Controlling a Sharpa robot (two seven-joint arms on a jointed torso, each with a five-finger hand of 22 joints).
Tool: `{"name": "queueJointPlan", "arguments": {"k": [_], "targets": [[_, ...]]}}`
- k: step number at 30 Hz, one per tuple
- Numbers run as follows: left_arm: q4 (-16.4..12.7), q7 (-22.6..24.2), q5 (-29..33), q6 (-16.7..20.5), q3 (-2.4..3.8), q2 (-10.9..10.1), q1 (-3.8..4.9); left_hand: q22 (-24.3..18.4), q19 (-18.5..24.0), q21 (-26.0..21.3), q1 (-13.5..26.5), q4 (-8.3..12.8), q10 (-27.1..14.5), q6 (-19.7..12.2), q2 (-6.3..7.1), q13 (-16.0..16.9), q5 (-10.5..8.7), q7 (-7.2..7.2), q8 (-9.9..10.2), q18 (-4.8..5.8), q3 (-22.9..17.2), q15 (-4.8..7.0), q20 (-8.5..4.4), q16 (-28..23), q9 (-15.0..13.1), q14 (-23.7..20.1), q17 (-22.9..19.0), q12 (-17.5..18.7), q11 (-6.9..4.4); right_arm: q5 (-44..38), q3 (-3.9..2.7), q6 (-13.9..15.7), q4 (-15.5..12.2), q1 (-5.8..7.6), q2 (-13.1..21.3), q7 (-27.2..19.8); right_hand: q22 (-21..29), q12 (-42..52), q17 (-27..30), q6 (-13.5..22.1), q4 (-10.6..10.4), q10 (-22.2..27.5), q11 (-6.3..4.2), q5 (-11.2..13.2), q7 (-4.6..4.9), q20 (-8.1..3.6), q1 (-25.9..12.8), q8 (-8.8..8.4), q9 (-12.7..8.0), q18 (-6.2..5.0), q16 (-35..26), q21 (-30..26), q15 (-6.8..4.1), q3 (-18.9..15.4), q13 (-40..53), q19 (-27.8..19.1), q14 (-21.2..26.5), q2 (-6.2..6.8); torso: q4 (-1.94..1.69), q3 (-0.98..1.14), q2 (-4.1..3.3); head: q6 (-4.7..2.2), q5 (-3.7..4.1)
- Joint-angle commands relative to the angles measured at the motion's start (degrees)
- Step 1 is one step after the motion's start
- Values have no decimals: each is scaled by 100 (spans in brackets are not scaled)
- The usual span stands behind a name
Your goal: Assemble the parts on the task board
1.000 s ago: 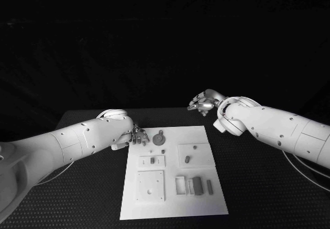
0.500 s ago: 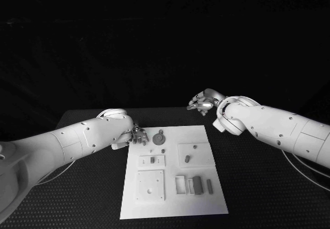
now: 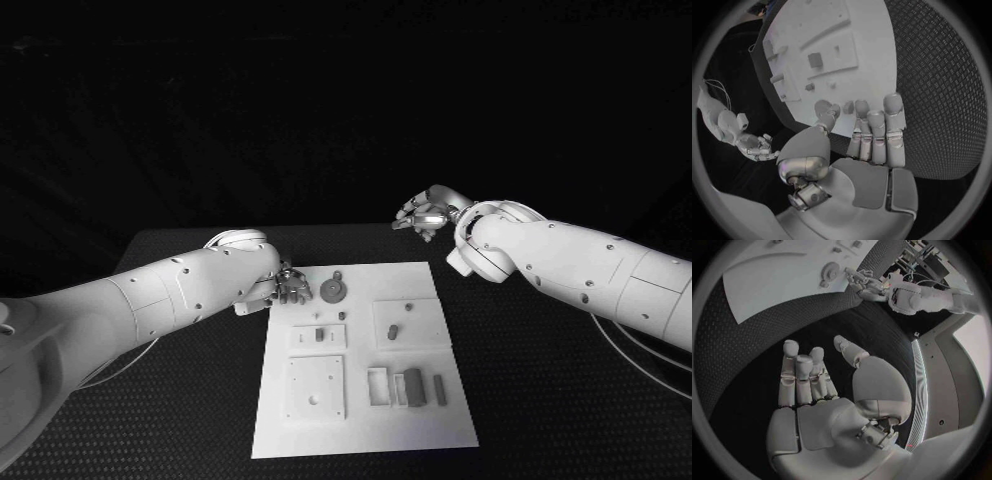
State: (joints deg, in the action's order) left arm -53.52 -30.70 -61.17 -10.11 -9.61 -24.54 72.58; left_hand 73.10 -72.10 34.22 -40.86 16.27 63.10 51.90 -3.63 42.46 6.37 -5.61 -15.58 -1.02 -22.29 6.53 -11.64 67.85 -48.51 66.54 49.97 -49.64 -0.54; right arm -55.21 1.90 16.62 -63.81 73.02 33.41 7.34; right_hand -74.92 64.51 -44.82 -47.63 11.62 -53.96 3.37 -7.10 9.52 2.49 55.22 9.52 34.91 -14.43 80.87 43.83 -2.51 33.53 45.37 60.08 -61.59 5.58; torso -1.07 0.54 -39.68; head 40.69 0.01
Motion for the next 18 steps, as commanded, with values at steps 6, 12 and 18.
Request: {"name": "queueJointPlan", "arguments": {"k": [6, 12, 18], "targets": [[-6, 86, 43, -97, -2, 12, -1, 16, -16, 33, -99, 23, -16, 20, -34, -11, -41, -28, 20, -425, 4, 21, -36, 0, 12, 10, 13, -41, -1, -6, -1, -64, -10, -1, -1, -16, -107, 39, 7, 4, -8, 34, -5, -12, 27, 9, -51, -3, -8, -57, 32, -23, -38, 15, -8, -13, 1, -13, -1, 0, 0, 11, 3], [-9, 98, 51, -75, -3, 7, -2, 24, -19, 35, -153, 21, -14, 31, -84, -17, -47, -26, 17, -420, 2, 23, -38, 2, 16, 13, 17, -48, -3, -6, -1, -65, -11, -1, 1, -16, -107, 40, 7, 4, -8, 34, -5, -12, 27, 9, -51, -3, -8, -57, 32, -23, -38, 15, -8, -13, 0, -13, -1, -1, 0, 17, 5], [1, 100, 239, -49, -3, 3, -2, 22, -65, 20, -453, -292, 3, 56, 31, -44, -358, -24, 13, -406, -527, 23, -37, 2, 20, 28, 29, -62, 1, -6, -1, -68, -21, -1, 2, -18, -107, 41, 7, 4, -8, 34, -5, -12, 27, 9, -51, -3, -8, -57, 32, -23, -38, 15, -9, -12, 0, -13, 0, -2, 0, 20, 5]]}}
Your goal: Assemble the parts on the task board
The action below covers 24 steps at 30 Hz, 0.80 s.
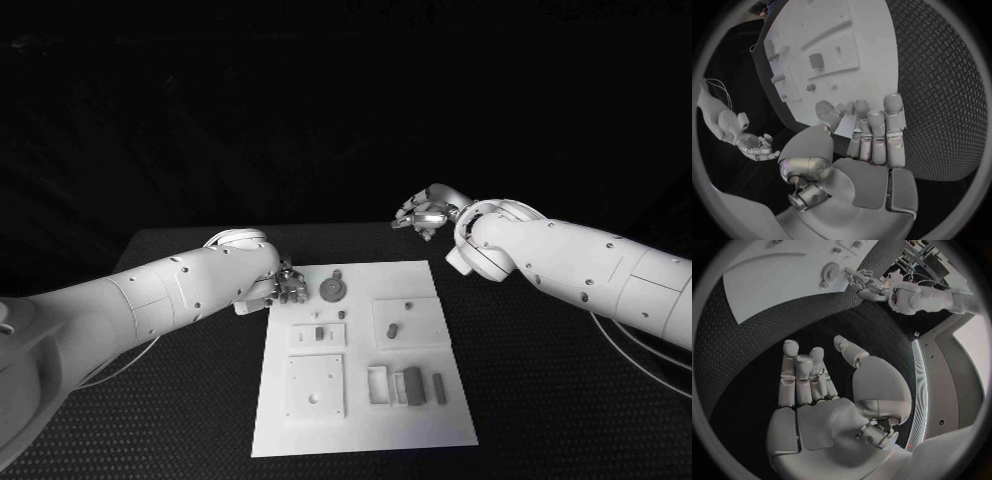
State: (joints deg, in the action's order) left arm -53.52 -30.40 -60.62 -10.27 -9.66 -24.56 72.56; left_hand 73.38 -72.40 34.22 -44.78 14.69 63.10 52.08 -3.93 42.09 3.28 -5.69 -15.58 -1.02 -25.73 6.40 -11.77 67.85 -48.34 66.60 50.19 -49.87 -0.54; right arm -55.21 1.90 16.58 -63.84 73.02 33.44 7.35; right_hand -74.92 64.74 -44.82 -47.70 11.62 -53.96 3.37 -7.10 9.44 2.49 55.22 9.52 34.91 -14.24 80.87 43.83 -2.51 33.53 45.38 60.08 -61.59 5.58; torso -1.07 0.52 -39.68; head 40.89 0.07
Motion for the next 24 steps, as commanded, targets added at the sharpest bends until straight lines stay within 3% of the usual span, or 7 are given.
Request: {"name": "queueJointPlan", "arguments": {"k": [1, 15, 24], "targets": [[4, 70, 238, -30, 1, -1, 0, -2, -44, 24, -65, -178, 8, 41, 77, -9, -55, -18, 12, -403, -236, 34, -25, 5, 2, 29, 10, -43, 0, -6, -1, -68, -28, -1, 2, -19, -107, 18, 8, 11, -8, 34, -5, -12, 36, 9, -51, -3, -9, -76, 33, -23, -38, 16, -9, -12, 0, -14, -2, 0, 1, -5, 8], [8, 55, 259, -93, 0, -15, 0, 41, -74, 55, -100, -272, 35, 159, 22, -16, -50, 9, -50, -396, -414, 57, -39, 22, -24, 60, 27, -71, -27, -6, -1, -119, -35, -1, 16, -1, -107, 19, 9, 11, -8, 33, -5, -12, 36, 9, -51, -3, -10, -76, 34, -23, -38, 16, -11, -12, 0, -16, -5, -5, 2, -5, 7], [3, 101, 266, -20, 0, -36, -1, 81, -82, 79, -230, -146, 53, 285, -164, -25, -46, 50, -118, -390, -536, 91, -58, 30, -47, 78, 38, -87, -64, -6, 0, -127, -28, -1, 16, 0, -107, 20, 9, 12, -8, 34, -5, -12, 36, 9, -52, -3, -10, -76, 34, -23, -38, 16, -12, -11, 0, -16, -3, 0, 1, 2, 0]]}}
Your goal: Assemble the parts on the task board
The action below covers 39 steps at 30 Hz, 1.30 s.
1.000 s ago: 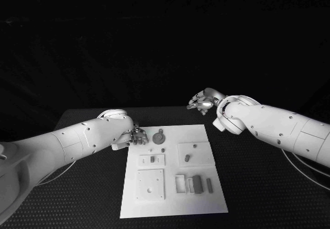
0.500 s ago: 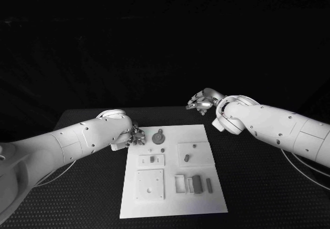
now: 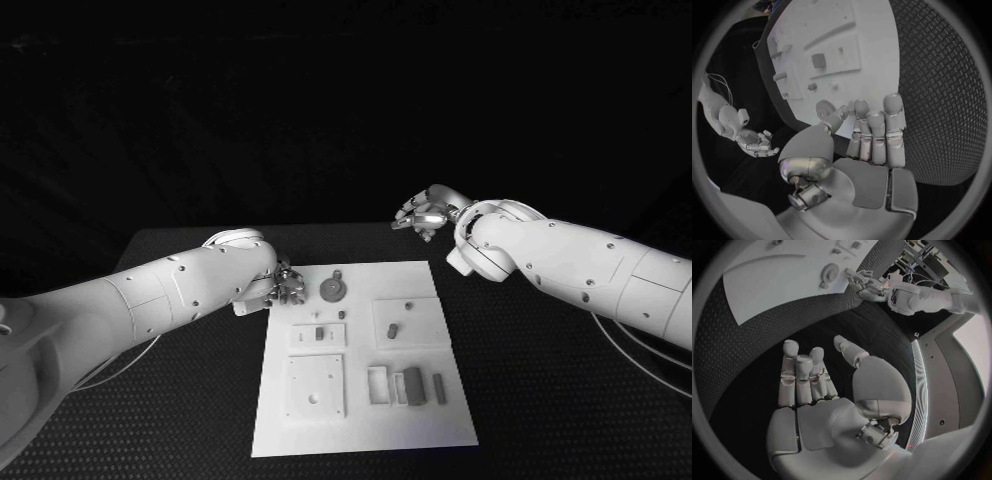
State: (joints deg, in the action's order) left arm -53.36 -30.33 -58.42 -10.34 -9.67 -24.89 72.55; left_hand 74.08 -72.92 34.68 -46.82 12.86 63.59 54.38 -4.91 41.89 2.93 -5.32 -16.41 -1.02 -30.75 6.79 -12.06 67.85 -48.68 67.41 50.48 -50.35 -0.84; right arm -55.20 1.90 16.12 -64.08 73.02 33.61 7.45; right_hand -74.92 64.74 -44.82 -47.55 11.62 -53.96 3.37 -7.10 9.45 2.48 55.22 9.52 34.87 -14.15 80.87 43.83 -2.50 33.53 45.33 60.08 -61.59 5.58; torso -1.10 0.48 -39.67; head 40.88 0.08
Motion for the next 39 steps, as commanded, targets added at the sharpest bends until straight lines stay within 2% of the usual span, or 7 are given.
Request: {"name": "queueJointPlan", "arguments": {"k": [1, 9, 10, 20, 25, 32, 39], "targets": [[-13, 112, 77, -6, 1, -7, 0, 23, -40, 44, -81, 99, 18, 80, -96, -6, -9, 22, -51, -387, -64, 61, -33, 36, -18, 10, 13, -49, -44, -6, -1, -81, 0, -1, -4, -10, -107, 21, 10, -3, -8, 34, -5, -12, 34, 9, -52, -3, -6, -85, 34, -23, -38, 16, -7, -11, 0, -16, -1, 3, -1, 4, -1], [-37, 165, 229, 168, 1, -48, -4, 58, -88, 76, -394, 300, 86, 213, -214, -29, -3, 66, -136, -359, -249, 95, -43, 49, -48, 67, 24, -66, -84, -6, -1, -85, 19, -7, -8, -11, -107, 21, 10, -3, -7, 34, -5, -12, 34, 8, -52, -3, -6, -85, 34, -23, -38, 17, -8, -11, 0, -17, 0, 4, -1, 9, -8], [-57, 176, 240, 202, 2, -63, -5, 59, -113, 79, -470, 235, 115, 245, -137, -41, -18, 78, -156, -350, -389, 107, -45, 52, -57, 88, 28, -65, -93, -6, -1, -85, 22, -8, -9, -12, -107, 22, 10, -2, -7, 34, -5, -12, 34, 8, -51, -2, -7, -85, 35, -23, -38, 17, -8, -11, 0, -17, 0, 5, -1, 9, -9], [-295, 141, 693, 275, 6, -231, -6, 87, -184, 113, -533, 167, 204, 332, -126, -61, -14, 106, -211, -331, -547, 126, -61, 86, -85, 161, 57, -77, -121, -6, 0, -79, 30, -11, 16, -8, -107, 23, 11, -2, -5, 34, -5, -12, 34, 8, -50, -2, -7, -85, 35, -23, -38, 17, -9, -11, 0, -16, -8, -1, 1, 21, -21], [-663, 106, 761, 386, 21, -472, -3, 103, -221, 135, -508, 144, 248, 379, -130, -66, -12, 125, -237, -325, -555, 142, -70, 102, -95, 201, 70, -88, -139, -6, 0, -93, 30, -14, 22, -12, -107, 23, 12, -1, -3, 34, -5, -12, 34, 8, -48, -2, -8, -85, 35, -23, -38, 18, -10, -11, 0, -15, 2, 1, 1, 20, -27], [-1197, 6, 1071, 444, 46, -850, 32, 115, -246, 150, -492, 137, 282, 413, -114, -70, -12, 141, -257, -324, -559, 156, -81, 113, -105, 232, 79, -96, -155, -6, 0, -107, 34, -16, 29, -10, -107, 24, 12, -2, -4, 34, -5, -12, 34, 8, -51, -2, -8, -85, 36, -23, -38, 17, -11, -11, 0, -16, -19, 9, 13, 36, -13], [-1777, -27, 1168, 431, 56, -1227, 51, 124, -267, 160, -448, 98, 306, 451, -101, -74, -13, 155, -280, -320, -550, 167, -87, 118, -116, 253, 89, -100, -167, -6, 0, -101, 47, -16, 43, -12, -107, 25, 13, -2, -4, 34, -5, -12, 34, 8, -51, -2, -8, -85, 36, -23, -38, 17, -11, -10, 0, -16, -11, 5, 5, 36, -37]]}}
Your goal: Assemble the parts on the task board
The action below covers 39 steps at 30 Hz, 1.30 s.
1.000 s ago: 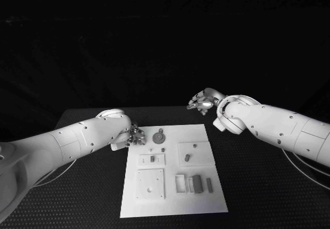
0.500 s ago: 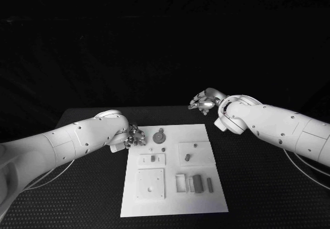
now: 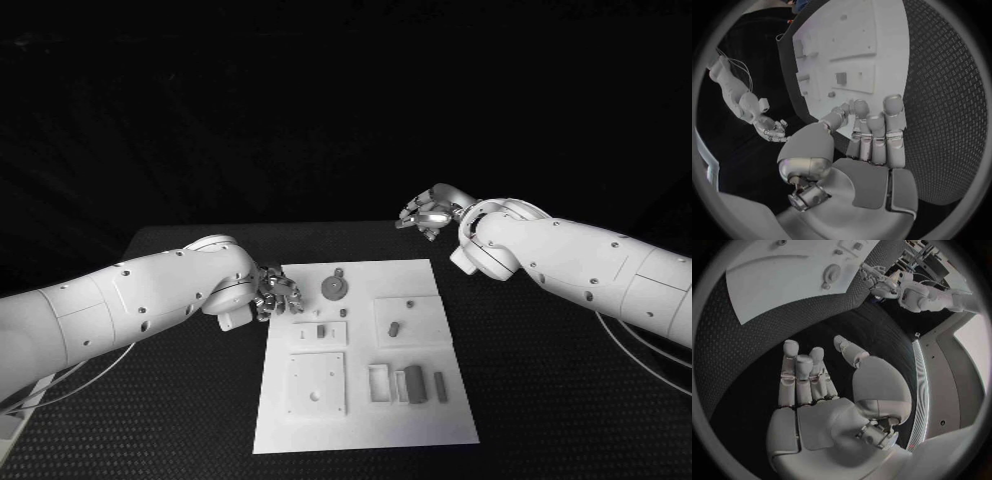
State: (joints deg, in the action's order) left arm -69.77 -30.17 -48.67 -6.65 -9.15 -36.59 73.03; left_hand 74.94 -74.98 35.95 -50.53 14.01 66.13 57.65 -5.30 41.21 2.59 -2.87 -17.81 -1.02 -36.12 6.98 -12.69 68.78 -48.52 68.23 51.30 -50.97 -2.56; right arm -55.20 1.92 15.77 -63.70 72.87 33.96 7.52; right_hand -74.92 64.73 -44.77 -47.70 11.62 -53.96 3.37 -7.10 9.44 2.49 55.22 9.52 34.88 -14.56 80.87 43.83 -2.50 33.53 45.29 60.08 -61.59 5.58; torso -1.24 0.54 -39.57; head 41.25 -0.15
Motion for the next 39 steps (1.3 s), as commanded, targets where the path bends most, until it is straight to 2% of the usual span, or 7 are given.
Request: {"name": "queueJointPlan", "arguments": {"k": [1, 5, 16, 20, 30, 33, 39], "targets": [[-188, -67, 157, 77, 3, -91, 3, 38, -61, 33, -76, -18, 53, 126, -61, -7, 21, -89, -141, -320, -14, 149, -25, 25, -133, 172, 7, -38, 4, -6, -1, -65, 10, -1, 13, -16, -107, 25, 8, 14, -4, 35, -5, -12, 35, 8, -51, -2, -9, -44, 36, -23, -38, 17, -8, -10, 0, -15, 6, -3, -7, -2, -13], [-304, -156, 49, 136, 0, -158, 2, 45, -89, 46, -60, -37, 84, 155, -43, -5, 20, -76, -160, -324, -11, 162, -37, 37, -143, 198, 15, -51, -10, -6, -1, -66, 3, -1, 14, -12, -107, 26, 8, 13, -7, 35, -4, -11, 36, 8, -56, -1, -10, -44, 37, -23, -38, 15, -8, -9, 0, -16, 6, -3, -6, 13, -22], [-457, -263, -507, 95, -37, -157, -2, 83, -291, 143, -7, -99, 289, 341, 9, 11, 33, 34, -310, -335, -23, 265, -101, 109, -259, 417, 57, -140, -117, -6, -1, -76, -7, -1, 17, -12, -107, 27, 9, 14, -8, 34, -4, -11, 36, 8, -58, -1, -10, -44, 37, -23, -38, 15, -9, -9, -1, -16, 20, -1, -11, 60, -63], [-461, -277, -635, 92, -80, -135, -5, 88, -319, 158, -5, -99, 317, 359, 16, 11, 34, 47, -326, -334, -31, 277, -109, 117, -278, 449, 64, -151, -130, -6, 0, -110, 1, -1, 11, -4, -107, 27, 9, 14, -8, 34, -4, -11, 36, 8, -58, 0, -10, -44, 38, -23, -38, 15, -10, -8, -1, -15, 21, 2, -12, 66, -72], [-461, -285, -817, 47, -256, -115, -25, 92, -345, 171, -7, -93, 351, 382, 30, 13, 39, 62, -346, -329, -43, 289, -114, 131, -300, 486, 77, -167, -145, -6, 0, -151, 2, -2, 8, 8, -107, 28, 11, 19, -10, 35, -4, -11, 37, 9, -64, -3, -12, -44, 37, -24, -37, 13, -12, -10, 1, -12, 20, -1, -13, 41, -48], [-473, -289, -817, 49, -267, -108, -57, 92, -346, 172, -7, -92, 356, 386, 30, 14, 40, 65, -349, -327, -45, 290, -113, 134, -304, 491, 80, -170, -147, -6, 0, -160, -4, -2, 12, 12, -107, 28, 11, 20, -12, 36, -3, -11, 37, 9, -65, -3, -13, -44, 37, -25, -37, 13, -12, -10, 1, -13, 25, 2, -14, 41, -77], [-510, -288, -812, 55, -268, -94, -70, 93, -353, 176, -4, -93, 367, 396, 34, 15, 40, 69, -356, -322, -46, 293, -111, 142, -311, 502, 87, -176, -152, -6, 0, -177, -7, -2, 4, 15, -106, 28, 12, 23, -14, 37, -3, -11, 38, 9, -68, -4, -14, -44, 37, -26, -36, 13, -14, -11, 2, -14, 19, -2, -11, 42, -68]]}}
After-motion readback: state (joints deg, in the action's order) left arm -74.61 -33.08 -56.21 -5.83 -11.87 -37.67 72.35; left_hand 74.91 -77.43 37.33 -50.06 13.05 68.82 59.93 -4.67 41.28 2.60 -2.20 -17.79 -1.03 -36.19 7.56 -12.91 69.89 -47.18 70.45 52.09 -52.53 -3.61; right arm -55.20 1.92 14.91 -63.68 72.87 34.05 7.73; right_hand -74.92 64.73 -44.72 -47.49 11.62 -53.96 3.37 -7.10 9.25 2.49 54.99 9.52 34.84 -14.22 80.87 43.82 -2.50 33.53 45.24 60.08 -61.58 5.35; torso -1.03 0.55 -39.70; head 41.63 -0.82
